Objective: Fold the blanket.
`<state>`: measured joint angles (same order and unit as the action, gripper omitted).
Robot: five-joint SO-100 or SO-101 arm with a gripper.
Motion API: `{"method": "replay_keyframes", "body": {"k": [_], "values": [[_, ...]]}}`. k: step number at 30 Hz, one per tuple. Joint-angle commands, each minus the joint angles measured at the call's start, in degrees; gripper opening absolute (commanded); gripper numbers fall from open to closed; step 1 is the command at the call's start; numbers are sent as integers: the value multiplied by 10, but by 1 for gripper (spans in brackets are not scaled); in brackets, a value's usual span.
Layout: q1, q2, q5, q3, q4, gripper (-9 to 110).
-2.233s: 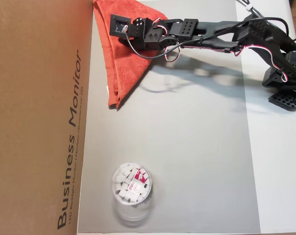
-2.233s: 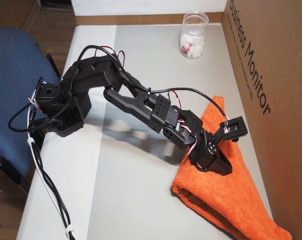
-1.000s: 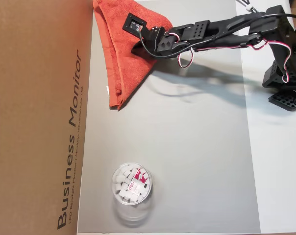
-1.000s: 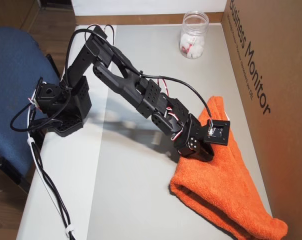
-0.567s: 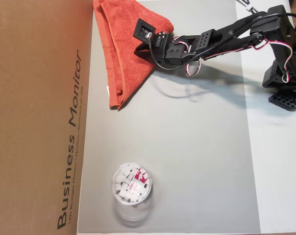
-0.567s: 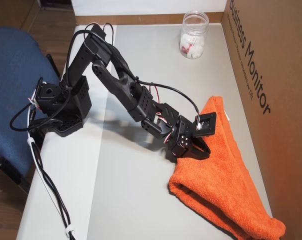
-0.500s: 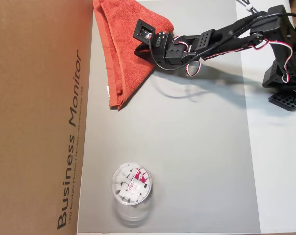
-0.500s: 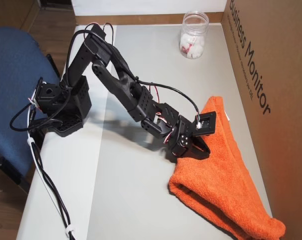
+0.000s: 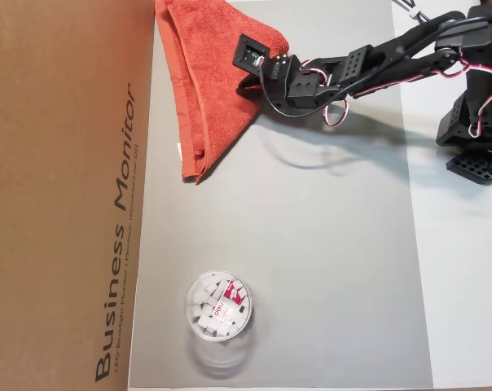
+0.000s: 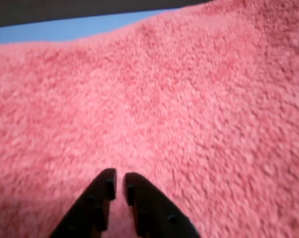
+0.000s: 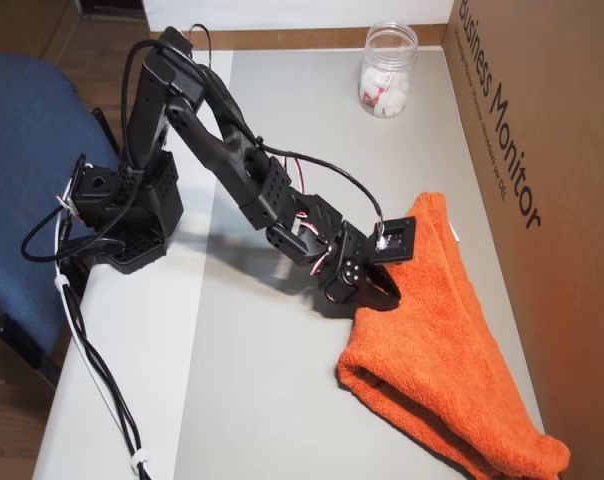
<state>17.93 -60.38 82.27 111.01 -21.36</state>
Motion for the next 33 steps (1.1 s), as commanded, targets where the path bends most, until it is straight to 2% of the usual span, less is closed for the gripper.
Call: {"method": "replay_keyframes", "body": {"k": [1,17,24,30,33], "values": [[0,-26,0,44,13,0],[2,-149,2,187,14,0],[-4,-249,64,282,14,0],[-9,-316,159,331,14,0],[-4,-349,167,353,14,0]]}}
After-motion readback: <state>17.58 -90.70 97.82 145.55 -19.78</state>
